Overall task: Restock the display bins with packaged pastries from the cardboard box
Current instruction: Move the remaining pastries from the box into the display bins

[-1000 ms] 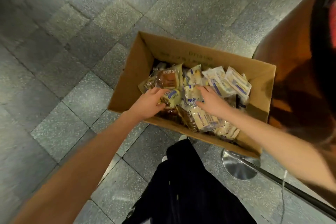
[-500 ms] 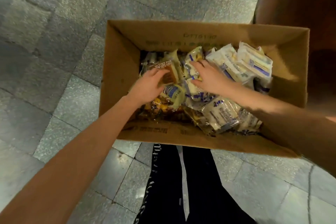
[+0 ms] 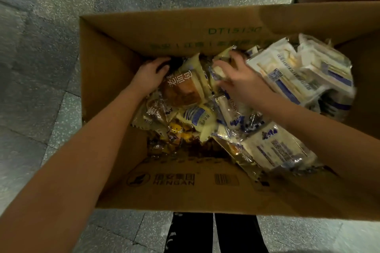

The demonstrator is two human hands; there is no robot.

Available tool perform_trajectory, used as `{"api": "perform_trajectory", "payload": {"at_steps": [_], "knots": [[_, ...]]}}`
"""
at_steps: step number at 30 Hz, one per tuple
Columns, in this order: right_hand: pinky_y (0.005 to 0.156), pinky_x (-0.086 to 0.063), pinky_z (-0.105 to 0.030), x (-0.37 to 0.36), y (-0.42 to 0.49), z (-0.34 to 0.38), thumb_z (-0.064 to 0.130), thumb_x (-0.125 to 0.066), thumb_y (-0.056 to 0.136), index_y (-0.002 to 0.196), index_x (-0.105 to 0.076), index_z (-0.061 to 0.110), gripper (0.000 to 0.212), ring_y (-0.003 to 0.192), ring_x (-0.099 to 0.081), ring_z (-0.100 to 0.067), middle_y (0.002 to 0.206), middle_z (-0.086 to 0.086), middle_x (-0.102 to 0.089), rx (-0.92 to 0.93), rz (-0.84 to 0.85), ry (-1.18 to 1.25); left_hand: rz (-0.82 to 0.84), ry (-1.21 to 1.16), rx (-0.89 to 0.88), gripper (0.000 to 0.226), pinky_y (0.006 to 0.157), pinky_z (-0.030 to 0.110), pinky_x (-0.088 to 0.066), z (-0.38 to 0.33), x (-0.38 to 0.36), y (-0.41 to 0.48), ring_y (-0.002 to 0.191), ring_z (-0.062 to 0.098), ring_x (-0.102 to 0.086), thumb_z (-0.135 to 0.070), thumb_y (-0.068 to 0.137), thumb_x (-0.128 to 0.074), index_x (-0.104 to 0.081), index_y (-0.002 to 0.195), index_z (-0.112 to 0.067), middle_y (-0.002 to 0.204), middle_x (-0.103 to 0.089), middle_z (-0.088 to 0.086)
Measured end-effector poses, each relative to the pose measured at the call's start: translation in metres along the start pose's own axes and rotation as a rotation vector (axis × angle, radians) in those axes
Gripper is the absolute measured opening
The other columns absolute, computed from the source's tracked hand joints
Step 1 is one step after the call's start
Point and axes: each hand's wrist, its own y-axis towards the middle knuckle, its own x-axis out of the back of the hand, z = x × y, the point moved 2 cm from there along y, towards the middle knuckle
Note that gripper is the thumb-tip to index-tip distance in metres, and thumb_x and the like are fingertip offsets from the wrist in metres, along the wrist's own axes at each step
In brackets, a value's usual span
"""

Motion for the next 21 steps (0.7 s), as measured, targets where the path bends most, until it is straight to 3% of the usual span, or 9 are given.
{"api": "perform_trajectory", "payload": {"at_steps": [4, 6, 10, 14, 18, 21], "knots": [[0.092, -0.054, -0.050, -0.014, 0.008, -0.005, 0.016, -0.071, 0.088, 0.137, -0.054, 0.016, 0.052, 0.107, -0.058, -0.049, 0.152, -0.029, -0.026, 0.014, -0.056, 0.076, 0.034, 0.020, 0.084, 0.042, 0.113, 0.034, -0.028, 0.007, -0.013, 0.019, 0.140, 0.031, -0.035, -0.039, 0.105, -0.037, -0.044, 0.145, -0.030, 0.153, -0.036, 0.013], [0.093, -0.052, -0.038, -0.017, 0.009, -0.004, 0.019, -0.071, 0.088, 0.138, -0.052, 0.016, 0.054, 0.096, -0.063, -0.040, 0.154, -0.026, -0.023, 0.007, -0.075, 0.104, 0.041, 0.015, 0.114, 0.042, 0.117, 0.038, -0.026, 0.013, -0.017, 0.024, 0.142, 0.030, -0.031, -0.039, 0.105, -0.036, -0.044, 0.145, -0.029, 0.155, -0.032, 0.012], [0.092, -0.047, -0.027, -0.015, 0.013, -0.005, 0.017, -0.073, 0.087, 0.143, -0.044, 0.013, 0.064, 0.102, -0.060, -0.033, 0.154, -0.017, -0.020, -0.035, -0.098, 0.175, 0.086, -0.005, 0.198, 0.043, 0.116, 0.037, -0.027, 0.020, -0.021, 0.029, 0.143, 0.033, -0.026, -0.034, 0.103, -0.046, -0.043, 0.145, -0.028, 0.156, -0.026, 0.014], [0.103, -0.031, -0.015, -0.017, 0.014, -0.008, 0.014, -0.075, 0.084, 0.139, -0.047, 0.009, 0.062, 0.119, -0.048, -0.024, 0.152, -0.016, -0.023, -0.048, -0.114, 0.241, -0.040, -0.124, 0.221, 0.038, 0.103, 0.035, -0.041, 0.026, -0.021, 0.030, 0.127, 0.031, -0.047, -0.019, 0.091, -0.064, -0.056, 0.128, -0.024, 0.137, -0.050, 0.015], [0.089, -0.024, 0.008, -0.010, 0.012, -0.008, 0.005, -0.075, 0.083, 0.139, -0.047, 0.008, 0.062, 0.101, -0.037, 0.005, 0.145, -0.016, -0.027, -0.082, -0.129, 0.342, -0.185, -0.217, 0.171, 0.032, 0.089, 0.028, -0.044, 0.021, -0.018, 0.011, 0.109, 0.018, -0.054, -0.001, 0.091, -0.055, -0.058, 0.119, -0.015, 0.120, -0.058, 0.004], [0.087, -0.022, 0.009, -0.003, 0.010, -0.009, 0.004, -0.075, 0.082, 0.142, -0.043, 0.010, 0.069, 0.110, -0.039, -0.004, 0.145, -0.019, -0.027, -0.109, -0.100, 0.401, -0.232, -0.218, 0.141, 0.033, 0.078, 0.028, -0.049, 0.016, -0.011, -0.005, 0.094, 0.017, -0.058, 0.002, 0.091, -0.053, -0.059, 0.120, -0.014, 0.109, -0.058, -0.001]]}}
